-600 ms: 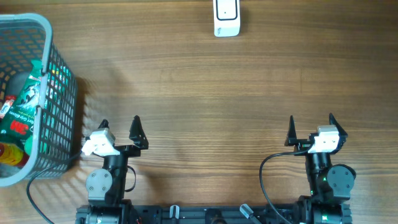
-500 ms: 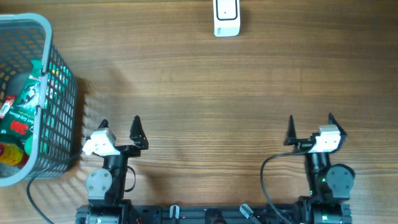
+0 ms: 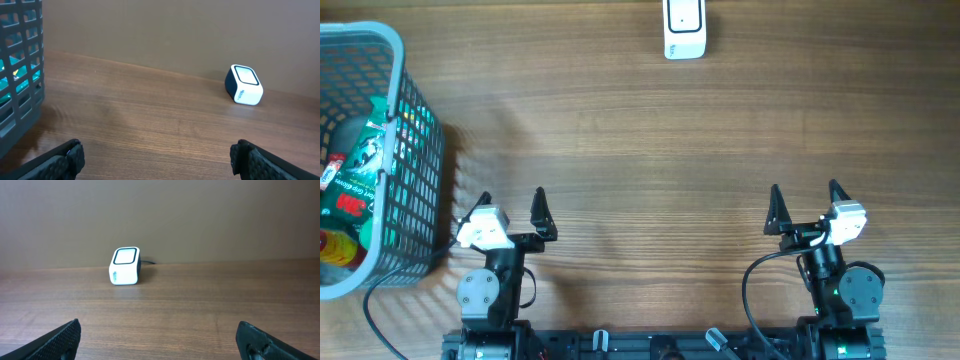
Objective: Scan the item barcode
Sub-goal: 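Raise the left gripper and swing it toward the grey basket, then reach into the basket and grasp the green-capped jar with the left gripper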
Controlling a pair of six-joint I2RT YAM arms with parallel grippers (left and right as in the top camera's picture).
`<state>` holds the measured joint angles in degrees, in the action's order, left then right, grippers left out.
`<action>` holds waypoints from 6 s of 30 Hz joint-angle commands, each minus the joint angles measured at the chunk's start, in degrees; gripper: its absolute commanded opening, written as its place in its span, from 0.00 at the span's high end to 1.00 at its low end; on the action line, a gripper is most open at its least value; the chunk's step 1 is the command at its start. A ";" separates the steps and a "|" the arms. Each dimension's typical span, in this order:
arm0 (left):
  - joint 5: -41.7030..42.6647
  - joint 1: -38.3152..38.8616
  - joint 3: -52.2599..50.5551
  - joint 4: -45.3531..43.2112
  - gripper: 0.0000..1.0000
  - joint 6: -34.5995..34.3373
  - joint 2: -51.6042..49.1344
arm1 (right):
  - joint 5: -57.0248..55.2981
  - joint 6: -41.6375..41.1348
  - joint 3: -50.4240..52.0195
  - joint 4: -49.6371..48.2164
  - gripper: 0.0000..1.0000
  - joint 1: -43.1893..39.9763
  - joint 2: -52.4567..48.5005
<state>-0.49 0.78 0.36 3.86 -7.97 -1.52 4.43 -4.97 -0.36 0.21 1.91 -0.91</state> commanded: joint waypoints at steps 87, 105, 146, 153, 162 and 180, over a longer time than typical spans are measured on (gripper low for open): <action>2.32 -22.27 101.77 58.42 0.00 -29.11 -70.88 | -1.01 -1.18 0.04 -0.24 0.00 0.26 -0.39; -5.99 -43.82 80.70 71.14 0.00 -46.97 -81.44 | -1.01 -1.18 0.04 -0.24 0.00 0.26 -0.39; -8.61 -43.82 64.13 59.93 0.00 -46.29 -89.79 | -0.98 -1.18 0.04 -0.24 0.00 0.26 -0.39; -13.33 -43.82 64.13 57.96 0.00 -46.29 -89.79 | -1.01 -1.16 0.04 -0.24 0.00 0.26 -0.39; -13.31 -43.82 64.13 52.13 0.00 -46.29 -93.94 | -1.01 -1.18 0.04 -0.24 0.00 0.26 -0.39; -13.07 -43.82 80.76 64.08 0.55 -41.72 -84.65 | -1.01 -1.18 0.04 -0.24 0.00 0.26 -0.39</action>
<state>-12.62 -42.87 74.00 65.45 -50.28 -91.64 4.43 -5.17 -0.36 0.16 1.91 -1.28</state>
